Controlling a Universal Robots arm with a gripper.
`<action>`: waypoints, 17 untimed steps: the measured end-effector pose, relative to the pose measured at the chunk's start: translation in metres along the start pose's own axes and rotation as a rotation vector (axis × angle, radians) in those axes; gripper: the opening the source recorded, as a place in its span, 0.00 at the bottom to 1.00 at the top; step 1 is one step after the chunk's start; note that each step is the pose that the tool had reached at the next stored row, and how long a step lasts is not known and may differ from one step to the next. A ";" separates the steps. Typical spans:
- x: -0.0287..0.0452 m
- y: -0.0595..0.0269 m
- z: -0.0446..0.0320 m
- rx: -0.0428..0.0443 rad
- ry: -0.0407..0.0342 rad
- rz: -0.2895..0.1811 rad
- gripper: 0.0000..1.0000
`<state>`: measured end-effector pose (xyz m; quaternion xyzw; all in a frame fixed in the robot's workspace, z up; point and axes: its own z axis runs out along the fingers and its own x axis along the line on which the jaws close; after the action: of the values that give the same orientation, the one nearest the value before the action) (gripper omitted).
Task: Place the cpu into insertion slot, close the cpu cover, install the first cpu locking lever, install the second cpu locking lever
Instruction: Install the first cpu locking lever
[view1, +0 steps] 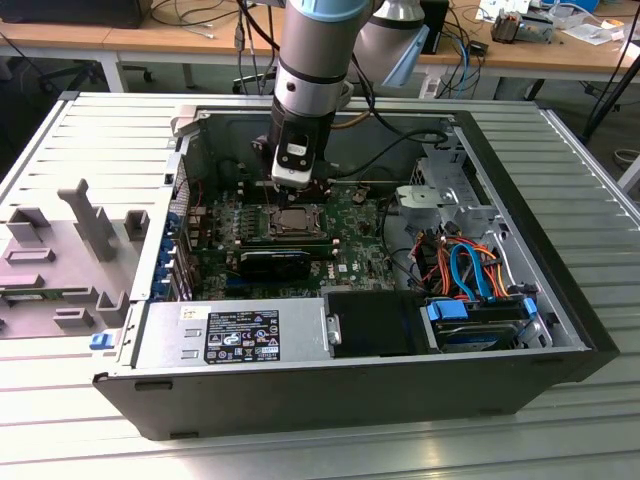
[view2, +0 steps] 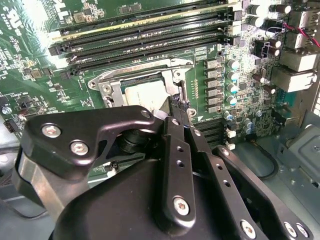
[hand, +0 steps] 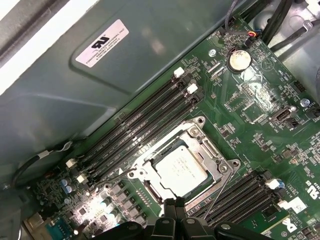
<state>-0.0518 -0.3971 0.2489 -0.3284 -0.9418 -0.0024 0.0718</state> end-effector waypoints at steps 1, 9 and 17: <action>0.0000 0.0000 0.0000 0.0001 0.0000 -0.001 0.11; 0.0000 0.0000 0.0000 0.0023 -0.0007 -0.017 0.11; 0.0000 0.0000 0.0000 0.0032 -0.0011 -0.023 0.11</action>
<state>-0.0518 -0.3971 0.2489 -0.3174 -0.9456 -0.0016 0.0718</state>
